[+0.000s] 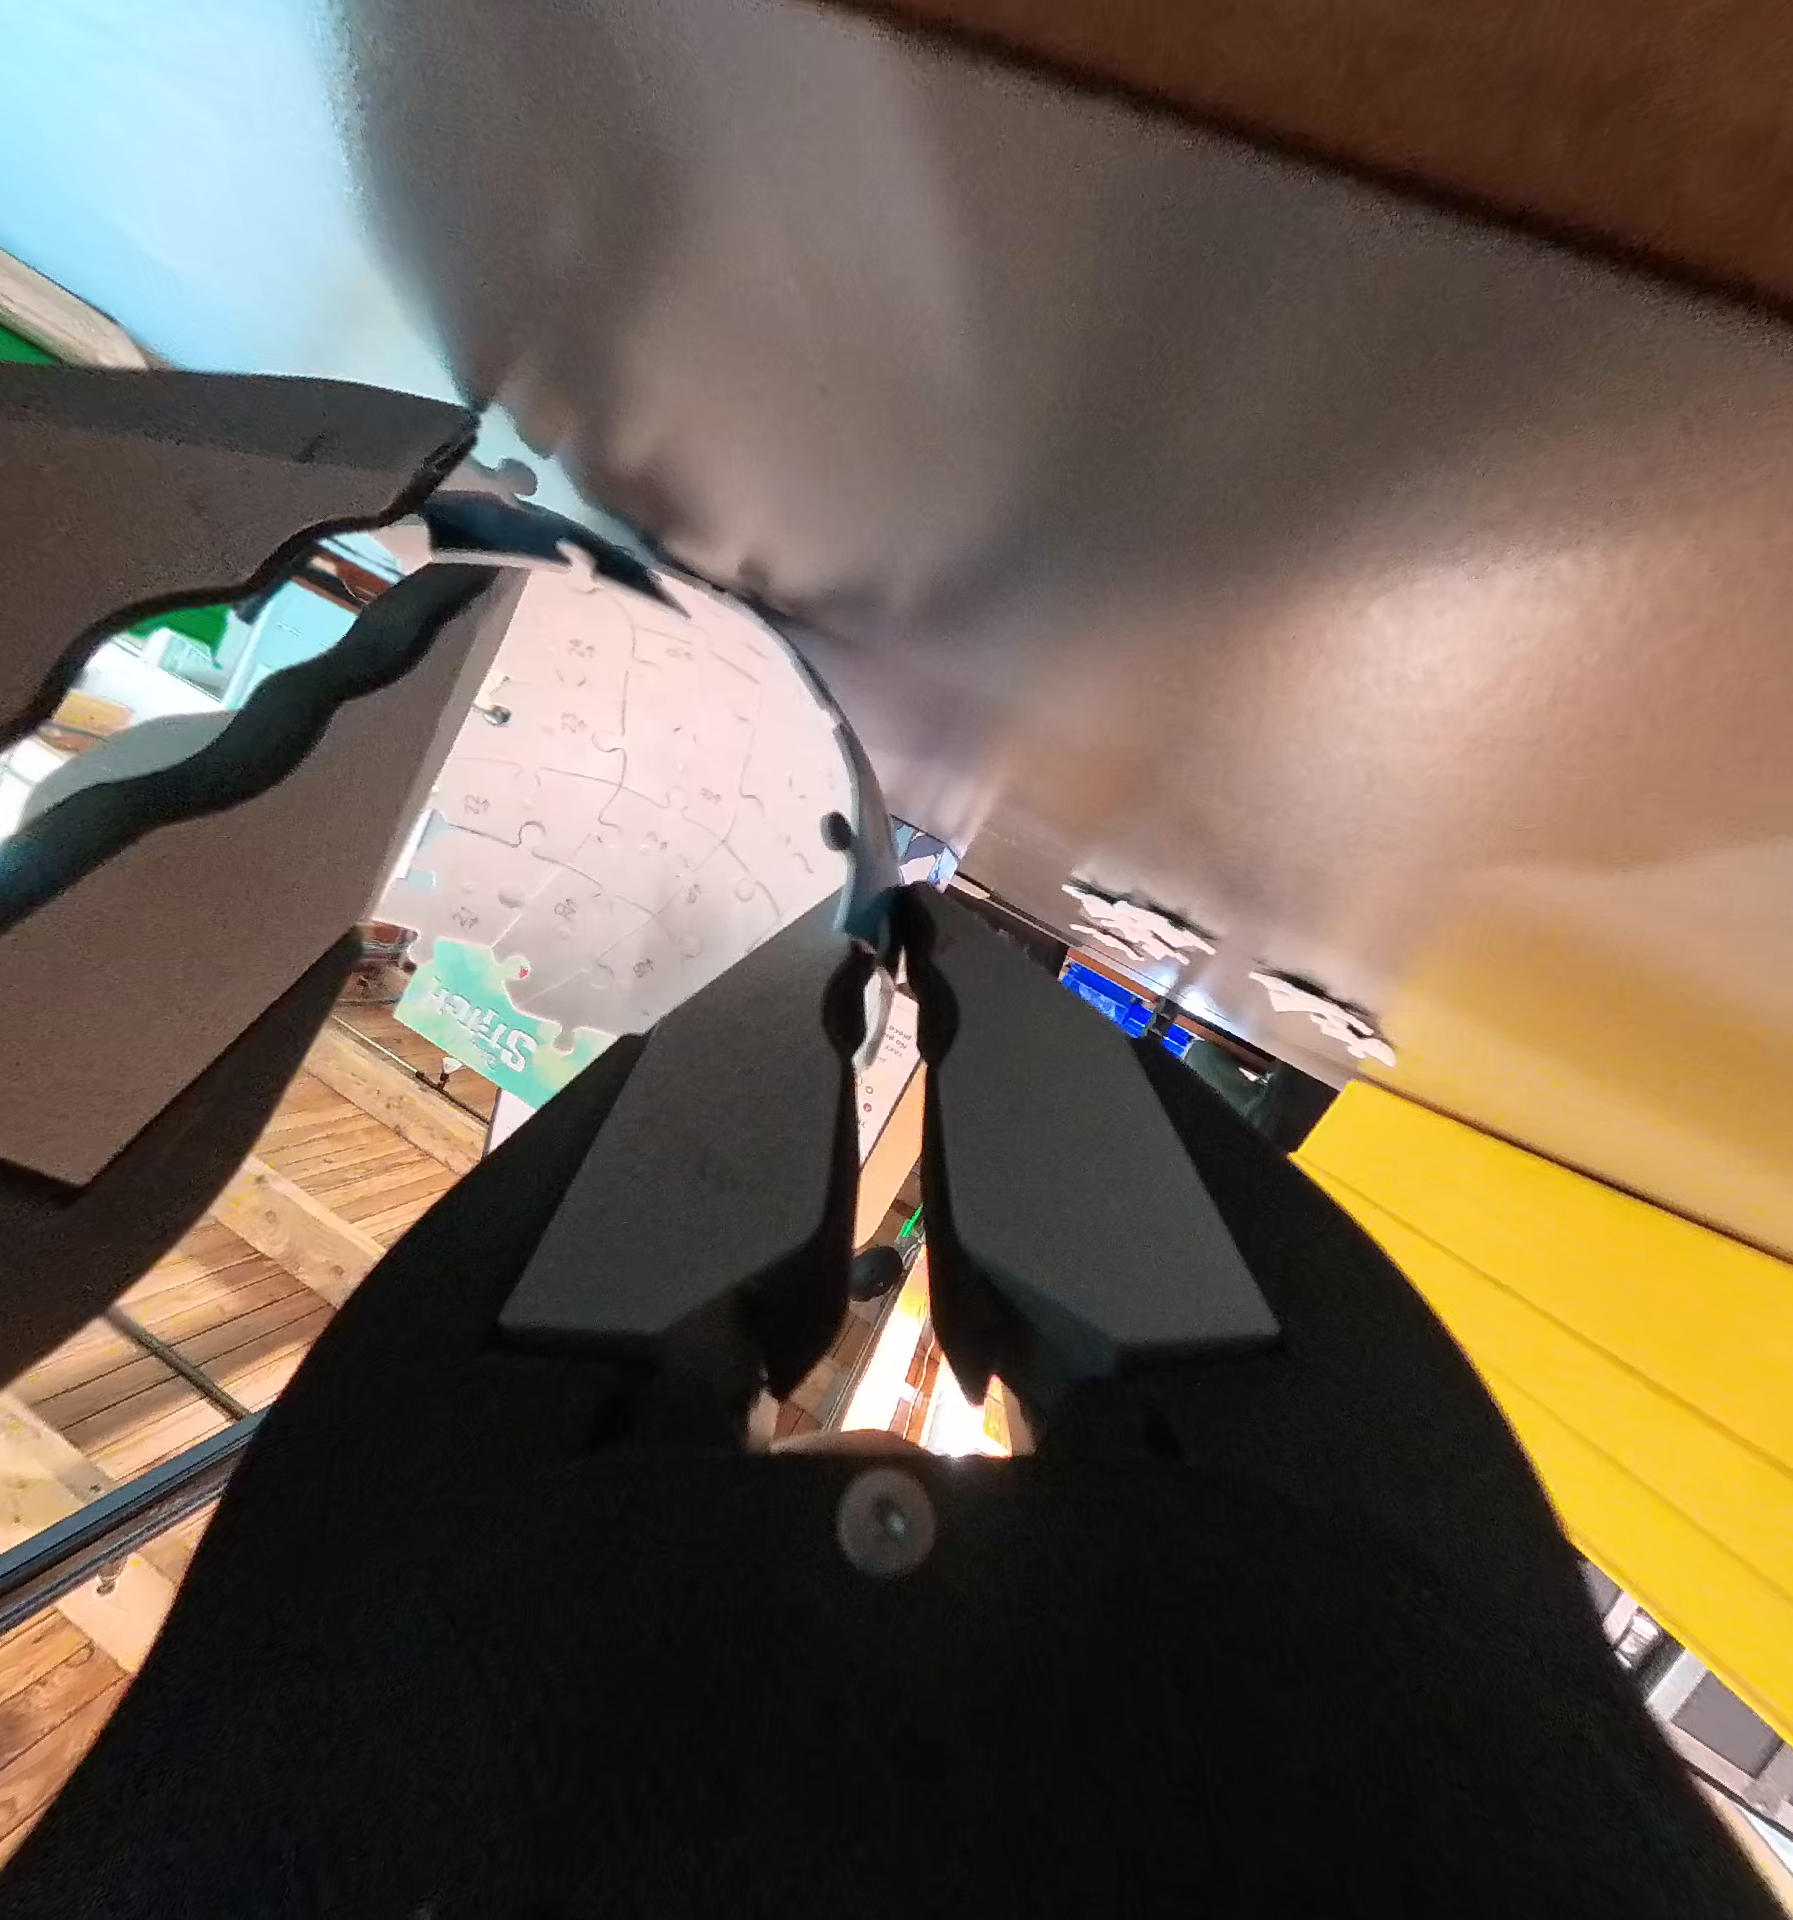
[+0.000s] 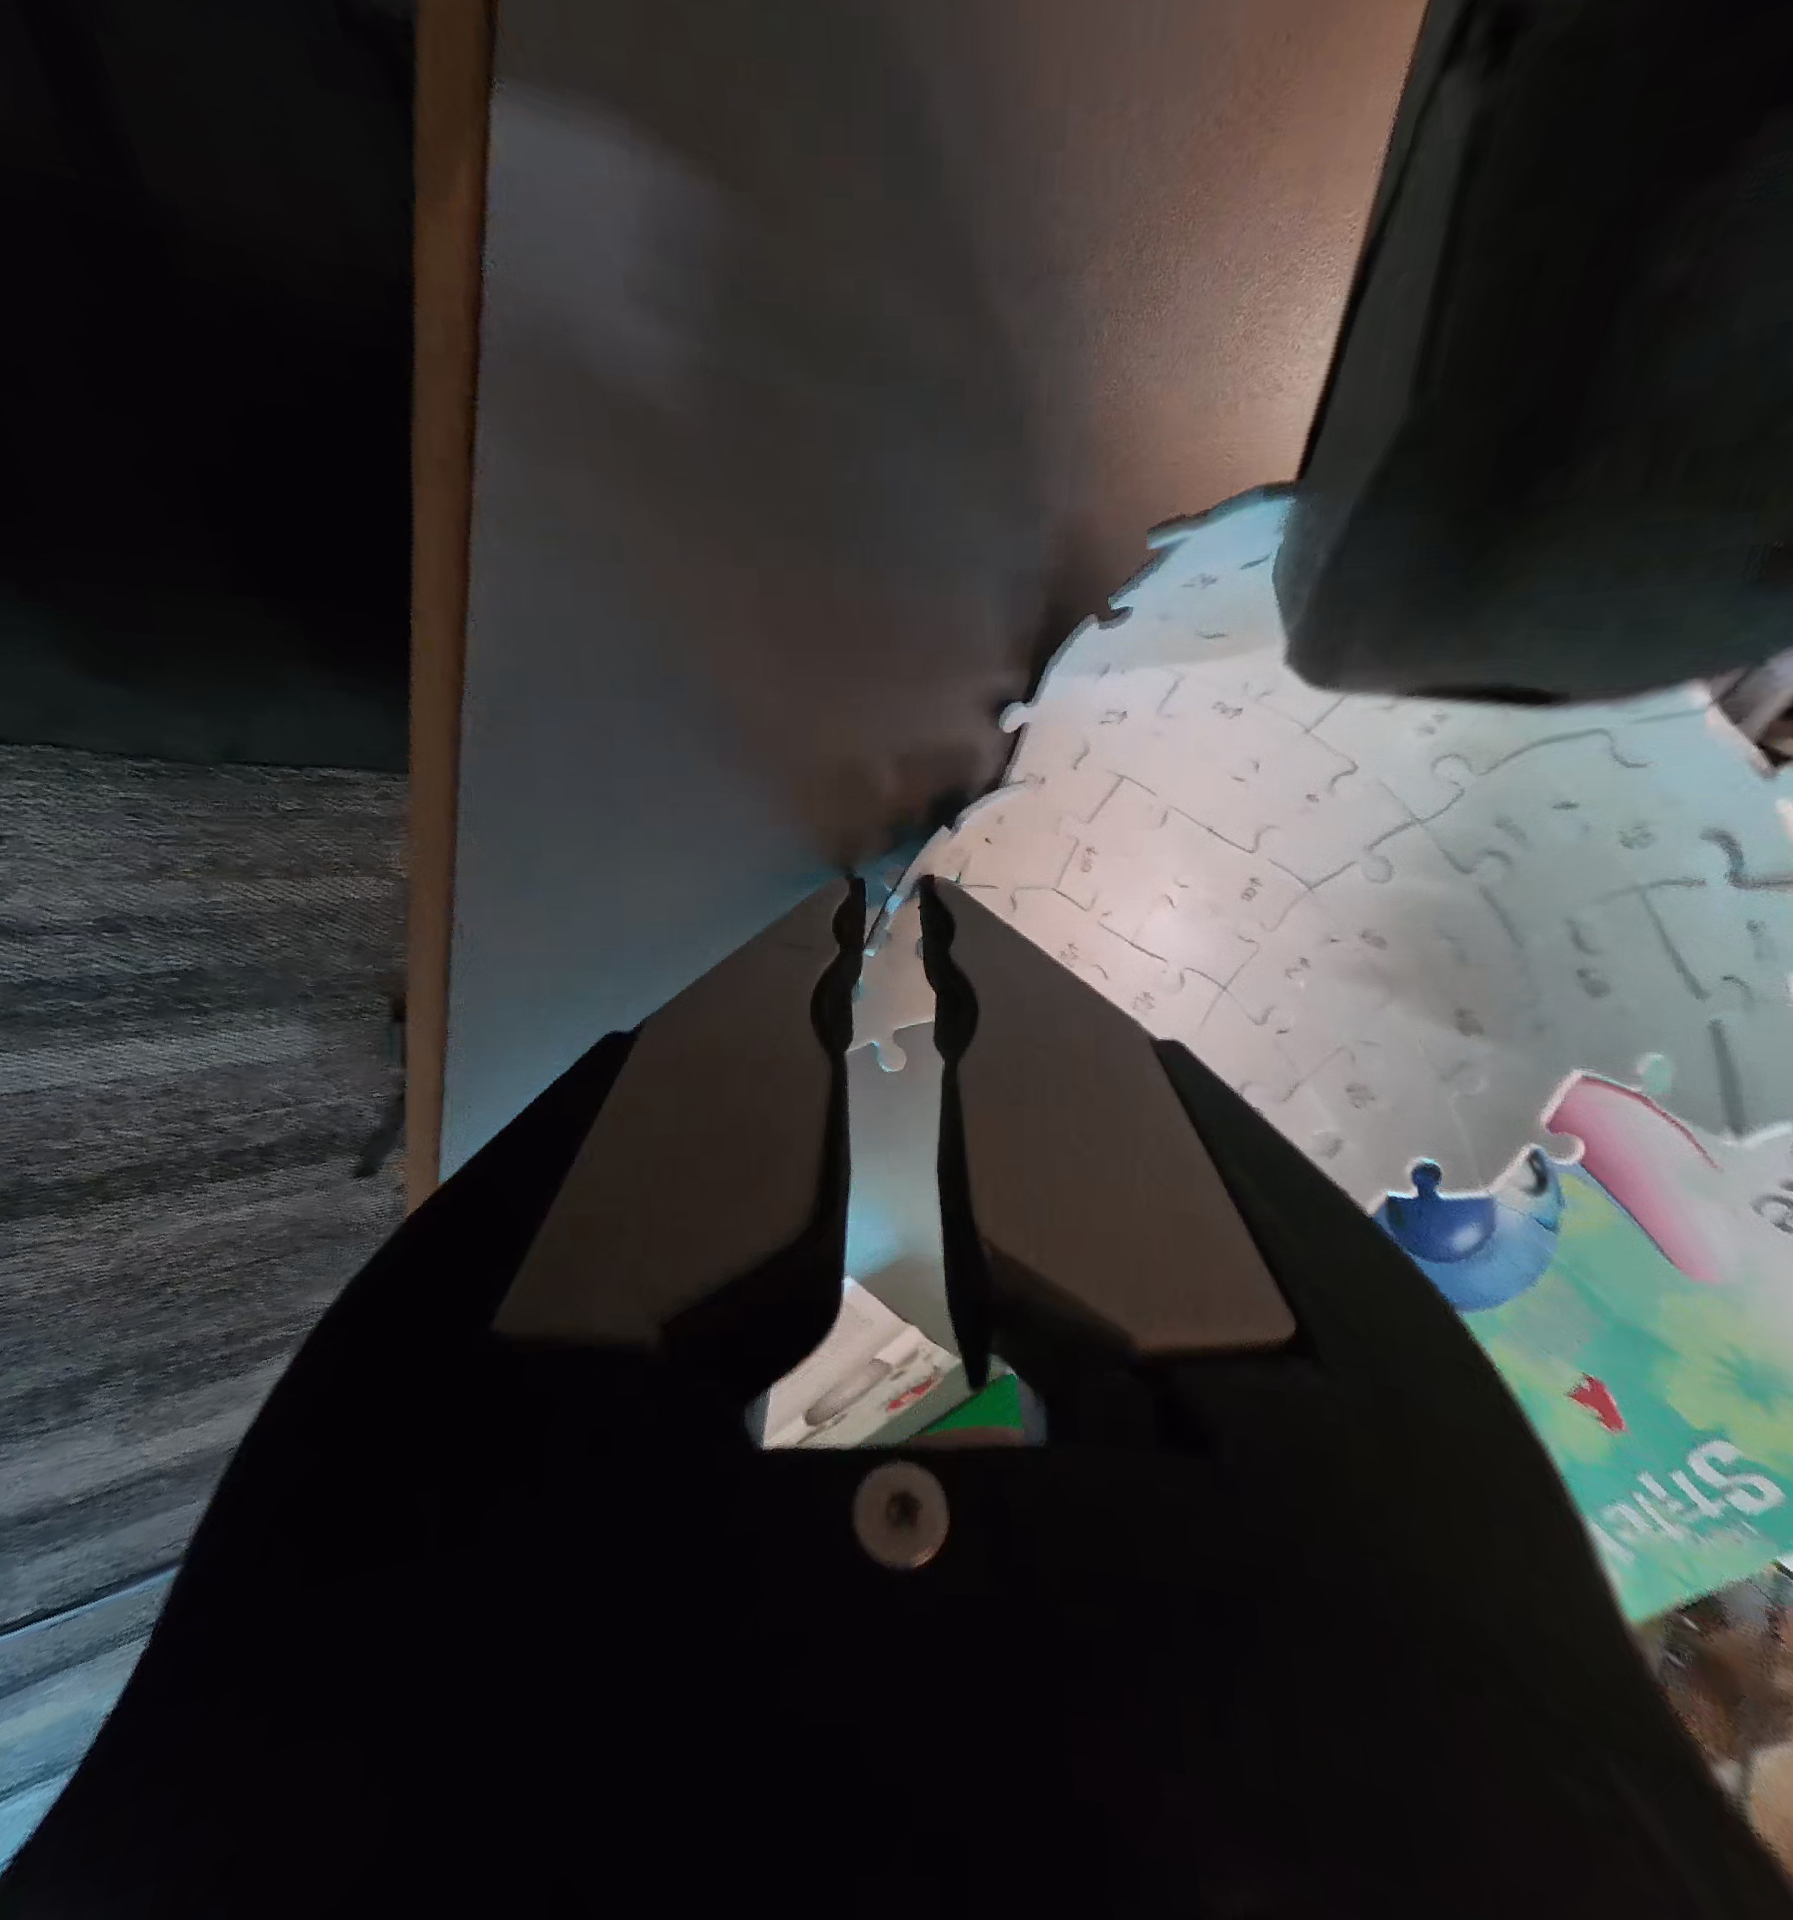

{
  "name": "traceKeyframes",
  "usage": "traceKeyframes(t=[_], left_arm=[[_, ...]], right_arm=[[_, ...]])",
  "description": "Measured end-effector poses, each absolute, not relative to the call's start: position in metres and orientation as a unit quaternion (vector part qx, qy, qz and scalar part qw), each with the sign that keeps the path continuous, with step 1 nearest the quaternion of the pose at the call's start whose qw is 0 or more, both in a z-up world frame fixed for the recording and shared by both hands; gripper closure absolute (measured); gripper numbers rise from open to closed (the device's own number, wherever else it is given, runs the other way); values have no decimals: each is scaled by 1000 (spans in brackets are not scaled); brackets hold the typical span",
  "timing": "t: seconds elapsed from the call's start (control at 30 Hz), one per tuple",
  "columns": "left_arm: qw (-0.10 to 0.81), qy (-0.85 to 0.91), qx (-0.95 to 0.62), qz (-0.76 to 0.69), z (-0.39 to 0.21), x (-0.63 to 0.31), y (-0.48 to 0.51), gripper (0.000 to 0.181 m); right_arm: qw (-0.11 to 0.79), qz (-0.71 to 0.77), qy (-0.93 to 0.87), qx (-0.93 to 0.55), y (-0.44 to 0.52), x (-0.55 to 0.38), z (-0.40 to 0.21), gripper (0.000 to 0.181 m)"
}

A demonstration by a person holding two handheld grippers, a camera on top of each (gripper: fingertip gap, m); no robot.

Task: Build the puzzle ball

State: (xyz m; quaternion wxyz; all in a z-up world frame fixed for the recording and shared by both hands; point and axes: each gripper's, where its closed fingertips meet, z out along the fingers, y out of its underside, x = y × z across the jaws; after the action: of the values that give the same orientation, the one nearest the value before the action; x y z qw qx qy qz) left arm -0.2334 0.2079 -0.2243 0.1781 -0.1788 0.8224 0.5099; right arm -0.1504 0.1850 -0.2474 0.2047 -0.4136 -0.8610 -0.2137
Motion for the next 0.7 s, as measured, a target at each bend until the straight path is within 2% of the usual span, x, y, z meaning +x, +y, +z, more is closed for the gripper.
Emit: traceKeyframes(t=[0.27, 0.4, 0.57, 0.7], left_arm=[[182, 823, -183, 507, -224, -232, 204, 180], [182, 824, -183, 504, -226, -230, 201, 180], [186, 826, -186, 499, -224, -230, 199, 180], [186, 827, -192, 495, -224, -229, 201, 180]], right_arm=[[156, -192, -878, -410, 185, -149, -248, 171], [158, -194, -879, -405, 185, -149, -248, 171], [172, -190, -877, -407, 187, -149, -246, 160], [182, -197, -876, -400, 186, -148, -246, 163]])
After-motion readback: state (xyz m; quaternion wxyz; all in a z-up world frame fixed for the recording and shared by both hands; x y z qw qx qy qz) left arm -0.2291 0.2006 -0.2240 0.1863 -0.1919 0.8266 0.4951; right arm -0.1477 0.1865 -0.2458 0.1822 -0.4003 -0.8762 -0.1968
